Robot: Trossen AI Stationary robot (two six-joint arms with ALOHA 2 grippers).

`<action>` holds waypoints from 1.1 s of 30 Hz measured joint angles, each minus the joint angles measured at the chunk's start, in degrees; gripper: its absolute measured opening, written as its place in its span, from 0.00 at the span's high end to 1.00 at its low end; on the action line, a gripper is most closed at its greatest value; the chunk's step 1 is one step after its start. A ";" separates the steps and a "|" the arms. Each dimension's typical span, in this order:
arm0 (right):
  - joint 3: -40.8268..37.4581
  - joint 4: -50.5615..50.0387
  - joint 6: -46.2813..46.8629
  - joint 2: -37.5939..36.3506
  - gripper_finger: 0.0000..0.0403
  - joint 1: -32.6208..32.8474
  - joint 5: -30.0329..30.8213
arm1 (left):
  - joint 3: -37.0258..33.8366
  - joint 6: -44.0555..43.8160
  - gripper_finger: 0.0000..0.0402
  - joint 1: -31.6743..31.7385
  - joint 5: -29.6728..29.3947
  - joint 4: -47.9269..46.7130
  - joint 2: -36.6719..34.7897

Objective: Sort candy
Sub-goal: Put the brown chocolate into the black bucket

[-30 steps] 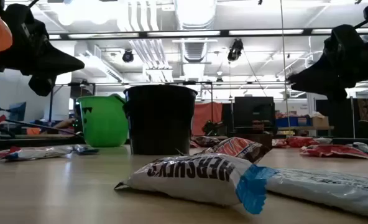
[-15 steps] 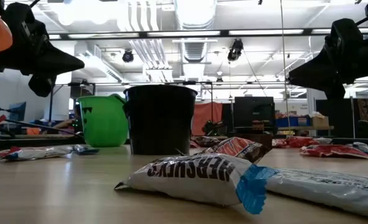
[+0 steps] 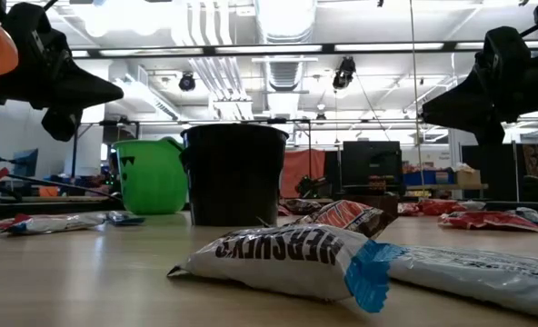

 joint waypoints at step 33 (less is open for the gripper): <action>11.17 1.67 -15.11 0.04 0.73 0.00 0.15 | 23.58 8.78 1.00 0.00 2.03 -11.97 10.90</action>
